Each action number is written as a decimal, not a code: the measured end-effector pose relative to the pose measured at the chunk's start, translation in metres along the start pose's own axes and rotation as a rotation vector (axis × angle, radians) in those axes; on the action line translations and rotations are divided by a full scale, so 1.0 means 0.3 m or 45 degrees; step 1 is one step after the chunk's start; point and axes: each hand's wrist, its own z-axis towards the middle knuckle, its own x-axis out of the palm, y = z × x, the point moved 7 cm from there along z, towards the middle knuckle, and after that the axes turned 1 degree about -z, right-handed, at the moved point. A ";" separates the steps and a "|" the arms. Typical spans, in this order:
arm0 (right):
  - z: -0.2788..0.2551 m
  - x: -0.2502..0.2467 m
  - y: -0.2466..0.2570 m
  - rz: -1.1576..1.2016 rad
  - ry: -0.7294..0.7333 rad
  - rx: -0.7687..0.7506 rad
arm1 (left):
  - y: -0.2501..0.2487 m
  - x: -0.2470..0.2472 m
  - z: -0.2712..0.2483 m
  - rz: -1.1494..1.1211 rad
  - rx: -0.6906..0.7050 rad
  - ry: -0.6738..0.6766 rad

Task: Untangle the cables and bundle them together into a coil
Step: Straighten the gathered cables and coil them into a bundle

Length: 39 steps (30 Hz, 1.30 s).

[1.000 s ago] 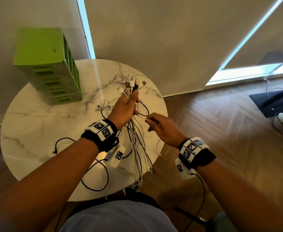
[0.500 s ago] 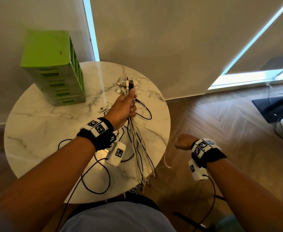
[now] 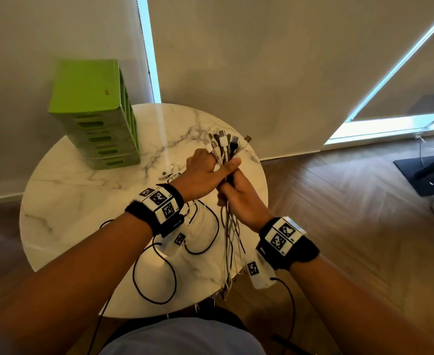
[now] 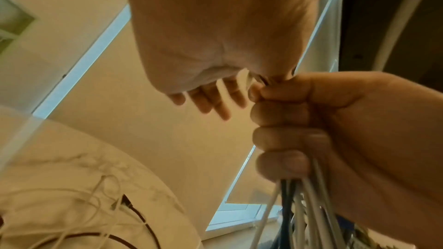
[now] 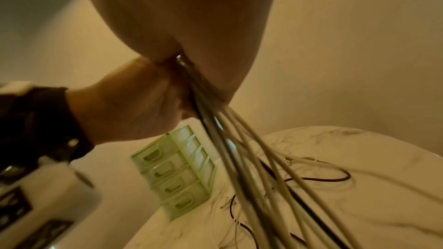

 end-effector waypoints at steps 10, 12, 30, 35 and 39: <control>-0.087 -0.027 -0.022 0.092 0.102 0.342 | -0.057 0.028 0.017 -1.030 -0.002 0.071; -0.097 -0.040 -0.031 0.078 0.150 0.432 | -0.094 0.030 0.016 -0.888 0.089 0.104; -0.242 -0.325 -0.002 0.603 -0.285 0.361 | -0.049 0.534 -0.121 -0.458 0.015 1.075; -0.287 -0.382 0.123 0.676 -0.089 0.170 | -0.057 0.609 0.021 -0.056 0.320 0.695; -0.266 -0.494 0.168 0.776 -0.412 -0.069 | -0.111 0.611 0.064 -0.321 0.110 0.421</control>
